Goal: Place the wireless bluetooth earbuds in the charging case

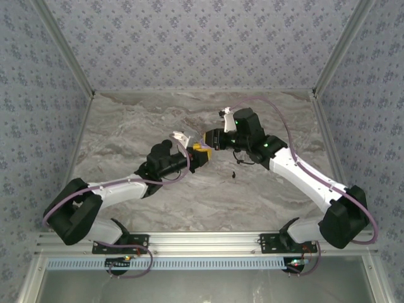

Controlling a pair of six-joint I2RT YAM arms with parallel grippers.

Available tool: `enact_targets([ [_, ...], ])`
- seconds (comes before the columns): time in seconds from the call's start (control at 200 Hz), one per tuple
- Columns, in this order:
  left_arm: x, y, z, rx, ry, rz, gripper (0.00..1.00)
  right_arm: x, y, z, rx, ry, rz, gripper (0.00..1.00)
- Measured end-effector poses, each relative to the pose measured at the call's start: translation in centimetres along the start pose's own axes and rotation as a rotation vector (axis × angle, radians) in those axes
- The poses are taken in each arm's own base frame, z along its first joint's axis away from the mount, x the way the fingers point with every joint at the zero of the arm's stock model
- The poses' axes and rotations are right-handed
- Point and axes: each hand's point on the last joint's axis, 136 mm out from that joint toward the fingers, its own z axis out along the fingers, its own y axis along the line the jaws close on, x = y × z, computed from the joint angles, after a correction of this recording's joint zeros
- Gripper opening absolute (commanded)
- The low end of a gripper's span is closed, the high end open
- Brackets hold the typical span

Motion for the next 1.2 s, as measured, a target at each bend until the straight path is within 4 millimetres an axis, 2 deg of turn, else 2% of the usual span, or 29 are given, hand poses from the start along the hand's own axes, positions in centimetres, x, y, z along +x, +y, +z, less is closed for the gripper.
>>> enact_targets([
  [0.34, -0.04, 0.12, 0.0, -0.007, -0.003, -0.007, 0.28, -0.47, 0.32, -0.45, -0.002, -0.018, -0.013, 0.22],
  [1.199, -0.21, 0.3, -0.03, -0.019, -0.01, -0.007, 0.28, -0.11, 0.27, -0.41, 0.002, -0.005, -0.033, 0.22],
])
